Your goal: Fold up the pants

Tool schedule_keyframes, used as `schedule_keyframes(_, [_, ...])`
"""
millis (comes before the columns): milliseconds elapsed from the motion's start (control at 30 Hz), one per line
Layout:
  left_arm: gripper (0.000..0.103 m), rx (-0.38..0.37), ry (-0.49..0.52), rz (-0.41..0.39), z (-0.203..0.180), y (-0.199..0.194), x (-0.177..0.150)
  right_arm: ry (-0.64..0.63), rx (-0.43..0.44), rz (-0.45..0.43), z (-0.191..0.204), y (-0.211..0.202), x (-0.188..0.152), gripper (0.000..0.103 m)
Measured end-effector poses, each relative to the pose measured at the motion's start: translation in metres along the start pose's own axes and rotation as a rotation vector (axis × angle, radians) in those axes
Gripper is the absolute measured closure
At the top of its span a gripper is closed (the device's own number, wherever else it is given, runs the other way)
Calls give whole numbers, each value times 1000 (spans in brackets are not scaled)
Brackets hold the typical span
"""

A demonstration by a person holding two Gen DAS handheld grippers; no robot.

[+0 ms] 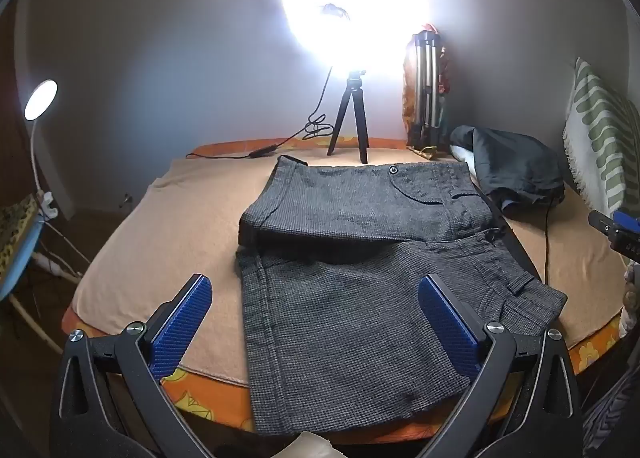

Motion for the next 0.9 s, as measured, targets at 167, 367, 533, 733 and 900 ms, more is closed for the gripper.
schedule_keyframes(167, [0,0,0,-3,-1,-1,1,0,1,3,0,0,0,0])
schedule_keyframes(367, [0,1,0,0,-1,-1,1,-2,-1,3,0,0,0,0])
schedule_keyframes(533, [0,1,3,6,-2,0,1,-5,1,4,0,1,-1,0])
schedule_keyframes(733, [0,2,5,7,-2,1,1,-10,2,3,4,-2,-3,0])
schedule_keyframes(900, [0,0,4,7,-1,1,0,-12,2,3,4,0,-1,0])
Point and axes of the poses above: each gripper's, at about its wrist camera, not at the fingertips, and y roughly the way its jaws point, z to its left, x to its top, the point moved 10 cm from there along y, roughly the way its jaws point, and after that the axes turned 2 degrees about -x, right-handed, at the moved point
